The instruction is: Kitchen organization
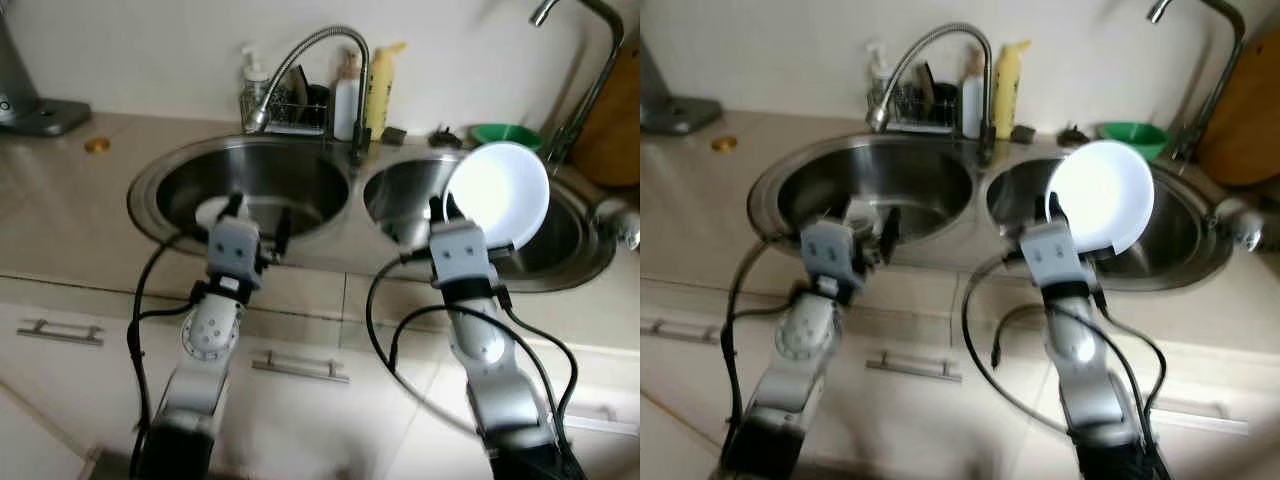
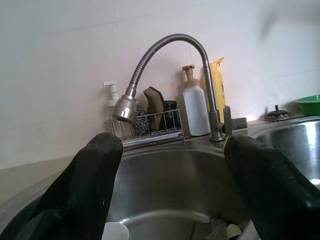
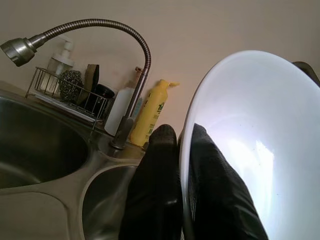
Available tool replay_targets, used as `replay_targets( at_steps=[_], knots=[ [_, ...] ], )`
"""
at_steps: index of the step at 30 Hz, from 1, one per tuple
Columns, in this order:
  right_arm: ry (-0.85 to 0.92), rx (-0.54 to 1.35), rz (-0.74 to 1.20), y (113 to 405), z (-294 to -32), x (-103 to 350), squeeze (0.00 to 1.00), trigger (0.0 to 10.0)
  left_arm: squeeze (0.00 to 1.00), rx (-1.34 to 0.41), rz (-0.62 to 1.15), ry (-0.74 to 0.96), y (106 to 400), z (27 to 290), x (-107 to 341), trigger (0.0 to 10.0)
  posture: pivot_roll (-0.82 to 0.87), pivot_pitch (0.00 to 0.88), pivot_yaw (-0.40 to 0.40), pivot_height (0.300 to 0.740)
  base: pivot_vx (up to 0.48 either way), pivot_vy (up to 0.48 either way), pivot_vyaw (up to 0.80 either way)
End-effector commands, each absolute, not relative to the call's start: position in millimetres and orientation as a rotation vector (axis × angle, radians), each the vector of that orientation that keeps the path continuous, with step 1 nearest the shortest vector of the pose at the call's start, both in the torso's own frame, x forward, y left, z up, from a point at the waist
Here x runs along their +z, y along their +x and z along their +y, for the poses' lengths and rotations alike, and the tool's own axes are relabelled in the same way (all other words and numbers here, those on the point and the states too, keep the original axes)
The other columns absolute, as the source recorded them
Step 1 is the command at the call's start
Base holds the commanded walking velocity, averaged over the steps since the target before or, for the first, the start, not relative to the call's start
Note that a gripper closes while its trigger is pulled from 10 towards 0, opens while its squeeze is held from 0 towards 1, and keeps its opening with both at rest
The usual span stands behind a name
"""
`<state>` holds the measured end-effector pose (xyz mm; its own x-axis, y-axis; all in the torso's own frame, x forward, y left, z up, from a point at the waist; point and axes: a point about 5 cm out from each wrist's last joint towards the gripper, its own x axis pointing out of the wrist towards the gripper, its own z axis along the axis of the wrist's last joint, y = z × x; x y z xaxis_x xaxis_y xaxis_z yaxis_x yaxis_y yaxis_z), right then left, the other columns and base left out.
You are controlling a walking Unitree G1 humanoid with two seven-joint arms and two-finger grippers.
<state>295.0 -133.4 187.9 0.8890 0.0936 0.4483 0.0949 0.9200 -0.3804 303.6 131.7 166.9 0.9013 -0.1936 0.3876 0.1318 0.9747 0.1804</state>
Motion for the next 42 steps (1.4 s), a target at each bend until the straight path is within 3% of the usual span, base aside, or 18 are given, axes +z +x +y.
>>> replay_targets(
  at_steps=[1,2,3,4,7,11,13,19,25,27,37,38,39,40,41,42],
  knots=[
    [-0.409,-0.025,-0.478,296.1,-142.3,191.0,0.0,1.1,0.0,-0.199,-0.43,0.136,302.5,122.7,169.8,10.0,0.04,0.0,0.004,0.74,0.0,0.0,0.0],
    [-0.409,-0.023,-0.473,296.5,-142.2,190.5,0.0,1.1,0.0,-0.199,-0.43,0.136,302.5,122.6,169.7,10.0,0.04,0.0,0.003,0.74,0.0,0.0,0.0],
    [-0.414,-0.022,-0.452,298.2,-142.3,188.9,0.0,8.5,0.0,-0.198,-0.43,0.136,302.4,122.5,169.7,10.0,0.04,0.0,0.003,0.74,0.0,0.0,0.0],
    [-0.416,-0.023,-0.445,298.8,-142.4,188.4,0.0,10.0,0.0,-0.198,-0.43,0.136,302.4,122.6,169.7,10.0,0.04,0.0,0.003,0.74,0.0,0.0,0.0],
    [-0.344,-0.011,-0.401,304.5,-144.5,187.0,0.0,10.0,0.0,-0.198,-0.433,0.135,302.1,122.7,170.2,10.0,0.05,0.0,0.003,0.74,0.0,0.0,0.0],
    [-0.389,0.072,-0.381,315.6,-139.5,186.6,0.0,10.0,0.0,-0.2,-0.432,0.137,303.0,122.8,170.3,10.0,0.05,0.0,0.006,0.74,0.0,0.0,0.0],
    [-0.319,0.171,-0.275,332.6,-129.5,182.1,0.0,10.0,0.0,-0.203,-0.434,0.139,303.7,122.2,170.6,10.0,0.05,0.0,0.005,0.74,0.0,0.0,0.0],
    [-0.15,0.223,-0.087,360.8,-120.8,164.4,0.0,10.0,0.0,-0.204,-0.437,0.137,305.3,119.9,172.4,10.0,0.07,0.0,0.001,0.74,0.0,0.0,0.0],
    [0.012,0.153,0.024,385.8,-133.9,160.6,0.0,10.0,0.0,-0.207,-0.435,0.139,304.0,119.3,170.9,10.0,0.08,0.0,-0.003,0.74,0.0,0.0,0.0],
    [0.151,0.09,0.093,393.3,-144.0,158.7,0.0,10.0,0.0,-0.204,-0.433,0.143,303.1,120.6,170.5,10.0,0.1,0.0,-0.012,0.74,0.0,0.0,0.0],
    [0.534,-0.248,0.184,394.2,-196.8,146.0,0.0,10.0,0.0,-0.193,-0.425,0.145,302.7,122.4,168.7,10.0,0.1,0.0,-0.012,0.74,0.0,0.0,0.0],
    [0.543,-0.266,0.171,394.1,-201.9,147.6,0.6,10.0,0.0,-0.196,-0.424,0.144,302.6,121.8,168.3,10.0,0.1,0.0,-0.009,0.74,0.0,0.0,0.0],
    [0.547,-0.278,0.163,394.0,-205.3,148.8,0.6,10.0,0.0,-0.197,-0.422,0.143,302.6,121.4,168.0,10.0,0.1,0.0,-0.009,0.74,0.0,0.0,0.0],
    [0.552,-0.289,0.154,393.8,-208.3,149.8,0.94,10.0,0.0,-0.199,-0.421,0.143,302.6,120.9,167.8,10.0,0.1,0.0,-0.009,0.74,0.0,0.0,0.0],
    [0.562,-0.292,0.146,394.3,-210.4,151.4,1.0,10.0,0.0,-0.2,-0.421,0.142,302.8,120.3,167.7,10.0,0.1,0.0,-0.009,0.74,0.0,0.0,0.0],
    [0.57,-0.296,0.138,394.9,-211.7,153.2,1.0,10.0,0.0,-0.202,-0.42,0.14,303.1,119.7,167.7,10.0,0.09,0.0,-0.005,0.74,0.0,0.0,0.0]
  ],
)
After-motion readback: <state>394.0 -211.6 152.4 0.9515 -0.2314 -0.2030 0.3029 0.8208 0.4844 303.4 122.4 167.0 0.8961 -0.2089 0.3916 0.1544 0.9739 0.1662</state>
